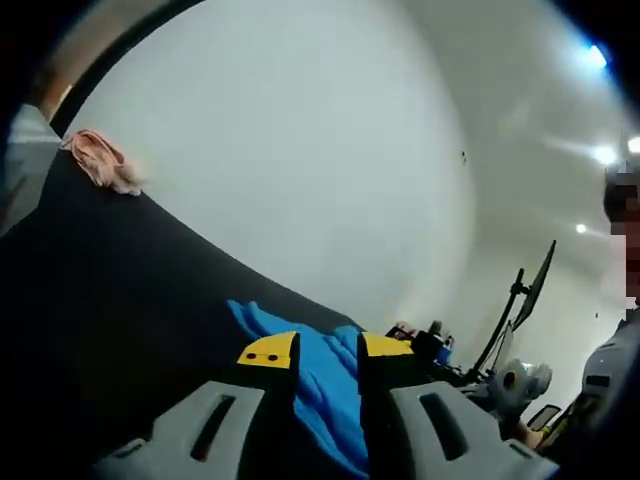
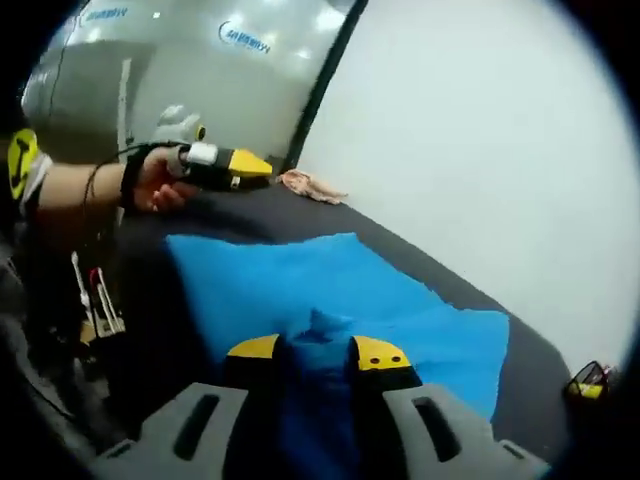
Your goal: Spread out the cloth and fold it
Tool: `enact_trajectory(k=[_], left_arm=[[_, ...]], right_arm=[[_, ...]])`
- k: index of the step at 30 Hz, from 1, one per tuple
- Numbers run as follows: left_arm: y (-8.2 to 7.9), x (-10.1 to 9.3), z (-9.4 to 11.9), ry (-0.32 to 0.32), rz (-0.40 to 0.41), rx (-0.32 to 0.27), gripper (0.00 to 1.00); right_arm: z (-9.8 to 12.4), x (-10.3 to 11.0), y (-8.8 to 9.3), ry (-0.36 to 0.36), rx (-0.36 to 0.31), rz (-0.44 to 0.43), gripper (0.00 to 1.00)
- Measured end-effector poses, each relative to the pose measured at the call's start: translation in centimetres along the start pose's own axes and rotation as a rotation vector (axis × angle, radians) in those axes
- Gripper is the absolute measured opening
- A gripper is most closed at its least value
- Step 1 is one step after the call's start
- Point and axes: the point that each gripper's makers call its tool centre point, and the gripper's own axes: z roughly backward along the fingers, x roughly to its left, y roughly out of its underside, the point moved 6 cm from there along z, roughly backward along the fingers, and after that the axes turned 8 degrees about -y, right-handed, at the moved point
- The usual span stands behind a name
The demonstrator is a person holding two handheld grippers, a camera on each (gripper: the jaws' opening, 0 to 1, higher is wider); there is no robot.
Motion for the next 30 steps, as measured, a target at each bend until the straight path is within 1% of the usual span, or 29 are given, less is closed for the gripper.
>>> enact_trajectory(k=[1, 2, 4, 5, 6, 8, 11, 12, 16, 18, 19, 20, 21, 22, 24, 25, 26, 27, 28, 29, 30], left_arm=[[0.0, 0.0, 0.0, 0.002, 0.0, 0.002, 0.21], [0.0, 0.1, 0.0, 0.003, 0.001, 0.002, 0.21], [0.0, 0.0, 0.0, 0.006, 0.002, 0.003, 0.21], [0.0, 0.1, 0.0, 0.005, 0.001, 0.003, 0.21], [0.0, 0.1, 0.0, 0.006, 0.001, 0.0, 0.21], [0.0, -0.1, 0.1, 0.007, 0.004, -0.003, 0.21], [0.0, 0.0, 0.0, 0.003, 0.008, -0.001, 0.21], [0.1, 0.0, -0.1, 0.002, 0.006, 0.002, 0.21], [0.3, 0.0, -0.2, -0.003, -0.006, 0.013, 0.21], [0.3, 0.0, -0.2, -0.005, -0.007, 0.015, 0.21], [0.3, 0.0, -0.2, -0.006, -0.006, 0.014, 0.21], [0.3, -0.1, -0.2, -0.009, -0.006, 0.015, 0.21], [0.3, -0.1, -0.2, -0.009, -0.006, 0.015, 0.21], [0.4, -0.1, -0.2, -0.011, -0.005, 0.016, 0.21], [0.4, -0.1, -0.3, -0.013, -0.006, 0.018, 0.21], [0.4, -0.1, -0.3, -0.013, -0.009, 0.02, 0.21], [0.4, -0.1, -0.4, -0.013, -0.01, 0.021, 0.21], [0.5, -0.2, -0.4, -0.013, -0.011, 0.022, 0.21], [0.5, -0.2, -0.4, -0.013, -0.011, 0.023, 0.21], [0.4, -0.2, -0.4, -0.012, -0.011, 0.021, 0.21], [0.4, -0.2, -0.4, -0.011, -0.01, 0.02, 0.21]], right_arm=[[-0.2, -0.1, 0.2, -0.005, 0.003, 0.001, 0.14], [-0.4, -0.5, 0.5, -0.001, 0.003, 0.006, 0.03], [-0.5, -0.9, 0.8, -0.001, 0.01, 0.007, 0.03], [-0.4, -1.2, 0.7, 0.007, -0.004, -0.007, 0.02], [-0.1, -1.5, 0.1, 0.013, -0.054, -0.044, 0.02], [0.3, -2.1, -1.1, 0.007, -0.125, -0.07, 0.02], [1.2, -2.4, -3.2, 0.012, -0.218, -0.087, 0.02], [1.3, -2.1, -3.9, -0.012, -0.233, -0.077, 0.02], [1.0, -1.2, -4.7, -0.038, -0.23, -0.046, 0.02], [0.5, -0.5, -4.1, -0.077, -0.211, -0.062, 0.02], [0.1, 0.2, -3.4, -0.108, -0.171, -0.069, 0.02], [0.0, 0.4, -3.3, -0.108, -0.17, -0.07, 0.02], [-0.2, 1.0, -2.9, -0.135, -0.157, -0.053, 0.02], [-0.3, 1.2, -2.6, -0.143, -0.147, -0.048, 0.02], [-0.2, 1.7, -2.3, -0.151, -0.151, -0.076, 0.02], [-0.2, 1.9, -2.2, -0.166, -0.153, -0.083, 0.02], [-0.2, 2.0, -2.1, -0.183, -0.145, -0.084, 0.02], [-0.1, 2.0, -2.1, -0.178, -0.142, -0.082, 0.02], [0.2, 1.6, -2.9, -0.15, -0.207, -0.091, 0.02], [0.7, 1.2, -3.8, -0.14, -0.26, -0.051, 0.02], [1.0, 1.0, -4.2, -0.127, -0.264, -0.035, 0.02]])
